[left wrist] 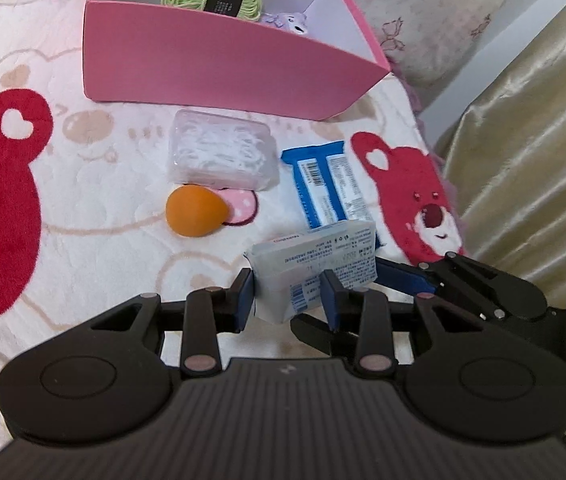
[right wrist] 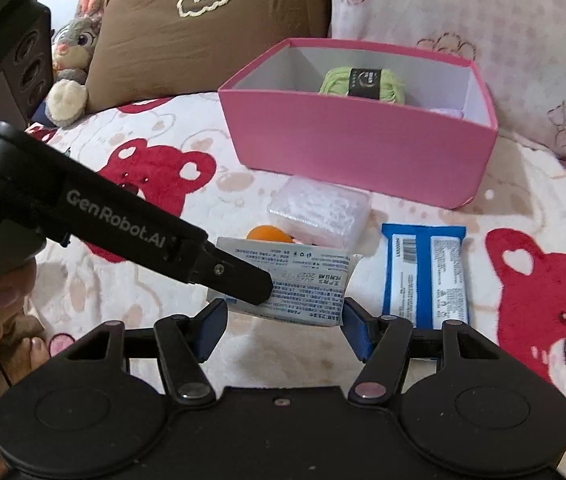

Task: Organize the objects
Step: 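Lift the white package with the left gripper and carry it over the box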

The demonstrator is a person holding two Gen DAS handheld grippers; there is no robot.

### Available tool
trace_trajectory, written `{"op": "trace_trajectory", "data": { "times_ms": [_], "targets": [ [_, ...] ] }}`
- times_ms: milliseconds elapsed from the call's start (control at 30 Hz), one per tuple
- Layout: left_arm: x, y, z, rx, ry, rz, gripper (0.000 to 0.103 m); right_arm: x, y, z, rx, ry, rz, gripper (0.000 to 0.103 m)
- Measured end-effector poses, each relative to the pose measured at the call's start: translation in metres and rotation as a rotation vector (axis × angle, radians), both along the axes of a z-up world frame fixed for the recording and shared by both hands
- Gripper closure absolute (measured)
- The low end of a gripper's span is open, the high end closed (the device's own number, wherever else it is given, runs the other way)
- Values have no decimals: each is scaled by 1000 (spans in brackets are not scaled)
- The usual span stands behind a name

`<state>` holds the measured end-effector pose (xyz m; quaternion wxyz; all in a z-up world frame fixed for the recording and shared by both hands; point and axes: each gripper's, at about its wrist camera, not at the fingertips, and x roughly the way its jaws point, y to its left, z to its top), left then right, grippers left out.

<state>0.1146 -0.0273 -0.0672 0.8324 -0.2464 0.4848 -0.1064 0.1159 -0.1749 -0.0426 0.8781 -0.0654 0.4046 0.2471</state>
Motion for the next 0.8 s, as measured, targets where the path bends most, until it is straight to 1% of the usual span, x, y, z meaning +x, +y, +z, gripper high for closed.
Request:
{"op": "trace_trajectory", "data": {
  "times_ms": [133,333,433,567,667,800],
  "targets": [
    [-1,5,16,-34,12,-7,70,-1,1,20,-11,8,-9,36],
    [-2,13,54,-66,3,-24,69,-1,3,64,-11,-20,-5,36],
    [2,17,73,-53,-6,-17,68,4,3,82,-2,-37,3,37],
    [12,21,99,-26,-29,-8,68,14,7,102,-12,-87,7,39],
    [24,24,114,4,-46,2,66,27,6,112,6,-90,6,41],
    [44,33,125,8,-58,26,65,48,8,118,19,-100,8,46]
  ]
}}
